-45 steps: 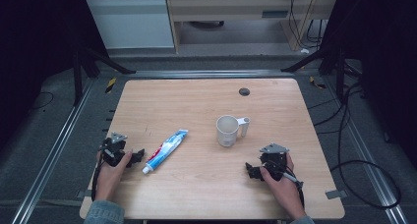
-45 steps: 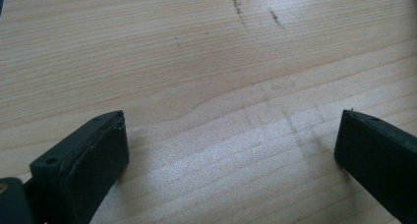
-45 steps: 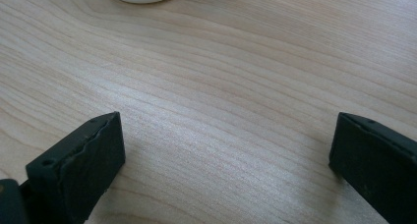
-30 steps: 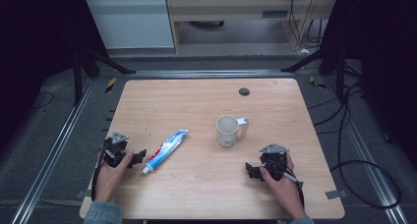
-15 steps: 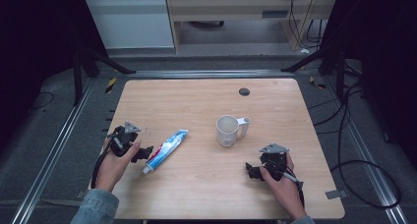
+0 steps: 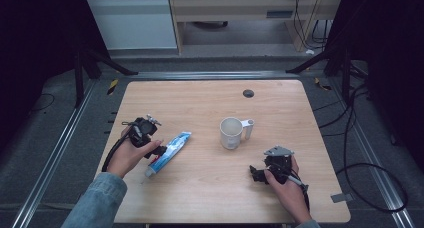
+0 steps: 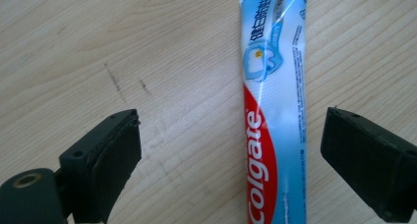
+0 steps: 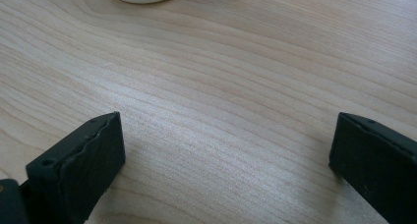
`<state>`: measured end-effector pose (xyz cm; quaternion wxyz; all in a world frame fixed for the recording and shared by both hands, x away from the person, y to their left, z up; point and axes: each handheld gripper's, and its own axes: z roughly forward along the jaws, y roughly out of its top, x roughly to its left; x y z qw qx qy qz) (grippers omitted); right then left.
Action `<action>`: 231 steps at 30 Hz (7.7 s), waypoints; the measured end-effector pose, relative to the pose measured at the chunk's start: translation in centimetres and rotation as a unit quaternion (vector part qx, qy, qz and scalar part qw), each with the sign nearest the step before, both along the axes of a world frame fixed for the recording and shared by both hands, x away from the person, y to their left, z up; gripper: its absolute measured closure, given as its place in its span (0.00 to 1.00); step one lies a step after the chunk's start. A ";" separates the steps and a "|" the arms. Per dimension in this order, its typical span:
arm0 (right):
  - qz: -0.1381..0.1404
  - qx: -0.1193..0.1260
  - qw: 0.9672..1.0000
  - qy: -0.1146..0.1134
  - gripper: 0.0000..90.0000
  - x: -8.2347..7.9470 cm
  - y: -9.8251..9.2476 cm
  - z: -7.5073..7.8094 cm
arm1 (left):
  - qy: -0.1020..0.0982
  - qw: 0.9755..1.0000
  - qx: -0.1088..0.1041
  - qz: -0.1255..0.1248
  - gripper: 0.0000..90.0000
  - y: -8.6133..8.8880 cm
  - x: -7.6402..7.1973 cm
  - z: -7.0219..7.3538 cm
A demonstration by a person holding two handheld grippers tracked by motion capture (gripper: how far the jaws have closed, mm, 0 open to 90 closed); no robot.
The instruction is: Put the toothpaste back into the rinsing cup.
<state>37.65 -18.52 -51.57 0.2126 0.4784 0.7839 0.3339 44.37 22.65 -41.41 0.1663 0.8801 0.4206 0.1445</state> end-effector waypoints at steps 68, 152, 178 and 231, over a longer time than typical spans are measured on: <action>0.001 0.000 1.000 0.001 0.01 0.0 0.0 0.0 | 0.112 0.991 0.065 -0.043 0.75 -7.0 6.5 -4.8; -0.001 0.003 1.000 0.003 0.01 0.0 0.0 0.0 | -0.070 0.992 -0.101 -0.037 0.79 -8.5 2.9 6.6; -0.002 0.003 1.000 0.004 0.01 0.0 0.0 0.0 | -0.090 0.987 -0.119 -0.055 0.79 -10.9 1.9 7.7; 0.001 0.002 1.000 0.003 0.01 0.0 0.0 0.0 | -0.166 0.965 -0.175 -0.099 0.79 -18.5 0.7 13.5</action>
